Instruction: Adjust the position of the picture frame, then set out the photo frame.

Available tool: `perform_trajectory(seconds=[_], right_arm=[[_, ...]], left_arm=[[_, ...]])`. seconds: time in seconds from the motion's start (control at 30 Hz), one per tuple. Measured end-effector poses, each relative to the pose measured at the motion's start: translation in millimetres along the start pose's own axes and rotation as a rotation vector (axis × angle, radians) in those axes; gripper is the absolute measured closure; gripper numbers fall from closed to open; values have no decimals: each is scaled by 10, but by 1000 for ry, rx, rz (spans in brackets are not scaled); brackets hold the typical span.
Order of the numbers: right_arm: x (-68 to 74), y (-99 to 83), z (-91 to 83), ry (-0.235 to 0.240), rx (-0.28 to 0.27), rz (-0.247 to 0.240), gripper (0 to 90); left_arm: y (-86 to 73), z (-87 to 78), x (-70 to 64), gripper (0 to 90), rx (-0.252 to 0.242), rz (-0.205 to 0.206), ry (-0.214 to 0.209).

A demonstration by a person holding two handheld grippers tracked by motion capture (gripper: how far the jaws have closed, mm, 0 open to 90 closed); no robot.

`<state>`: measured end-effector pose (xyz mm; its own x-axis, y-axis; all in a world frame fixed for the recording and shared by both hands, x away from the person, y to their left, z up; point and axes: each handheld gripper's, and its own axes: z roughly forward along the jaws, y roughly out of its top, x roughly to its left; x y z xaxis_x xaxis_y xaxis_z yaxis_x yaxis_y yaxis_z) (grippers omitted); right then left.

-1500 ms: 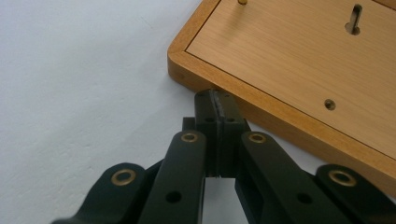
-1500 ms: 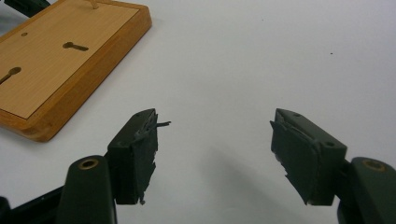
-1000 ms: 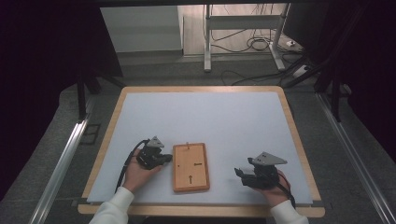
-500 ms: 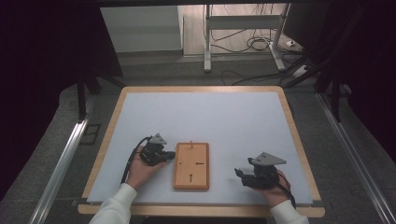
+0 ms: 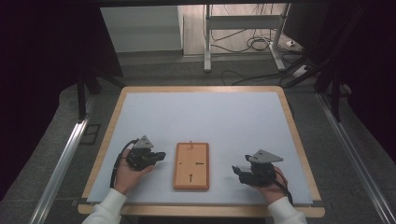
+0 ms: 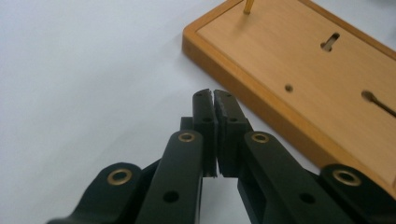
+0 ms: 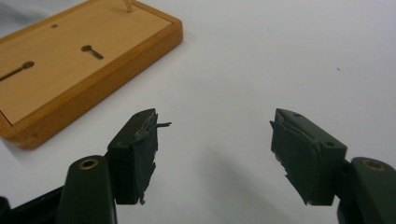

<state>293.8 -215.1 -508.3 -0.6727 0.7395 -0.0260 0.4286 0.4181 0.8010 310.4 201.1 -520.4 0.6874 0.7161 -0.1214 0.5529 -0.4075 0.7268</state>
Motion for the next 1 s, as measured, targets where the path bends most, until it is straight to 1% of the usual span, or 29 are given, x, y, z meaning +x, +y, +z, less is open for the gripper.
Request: perform_trajectory(seconds=[0.03,0.07,0.1,0.13,0.2,0.27,0.3,0.4,0.43,0.53,0.6,0.63,0.7,0.77,0.83,0.9,0.93,1.0], right_arm=[[0,0,0,0,0,0,323],[12,26,27,7,-2,-10,319],[13,30,34,9,-2,-12,318],[9,30,41,11,-2,-13,317],[8,31,45,10,-1,-13,317],[0,38,40,9,-7,-11,316],[1,37,37,10,-7,-12,315],[1,25,34,9,-6,-14,315],[-1,18,34,8,-3,-13,315],[-9,0,35,7,0,-10,315],[-4,-11,29,9,-1,-15,315],[3,-17,19,12,-7,-20,315],[19,-24,-8,12,-17,-36,315],[29,-39,-38,20,-24,-41,314],[32,-63,-63,21,-24,-46,313],[30,-82,-77,27,-22,-44,312],[30,-82,-77,27,-22,-44,312],[41,-101,-86,31,-16,-48,307]], left_arm=[[0,0,0,874,0,0,0],[-37,-46,-6,856,-8,-3,8],[-50,-65,-10,825,-15,-1,17],[-61,-74,-15,785,-26,-5,21],[-68,-78,-13,671,-31,-4,22],[-71,-60,-7,542,-49,-14,43],[-64,-51,-4,499,-52,-17,41],[-47,-30,0,427,-62,-15,35],[-39,-19,2,427,-61,-11,29],[-9,30,2,378,-56,1,5],[4,41,-1,369,-56,7,1],[32,62,-11,367,-60,12,-3],[66,80,-25,369,-64,27,5],[111,104,-35,369,-71,34,-2],[157,143,-45,367,-72,40,-5],[200,193,-56,363,-73,45,-17],[200,193,-56,362,-73,45,-17],[289,267,-82,357,-68,61,-25]])
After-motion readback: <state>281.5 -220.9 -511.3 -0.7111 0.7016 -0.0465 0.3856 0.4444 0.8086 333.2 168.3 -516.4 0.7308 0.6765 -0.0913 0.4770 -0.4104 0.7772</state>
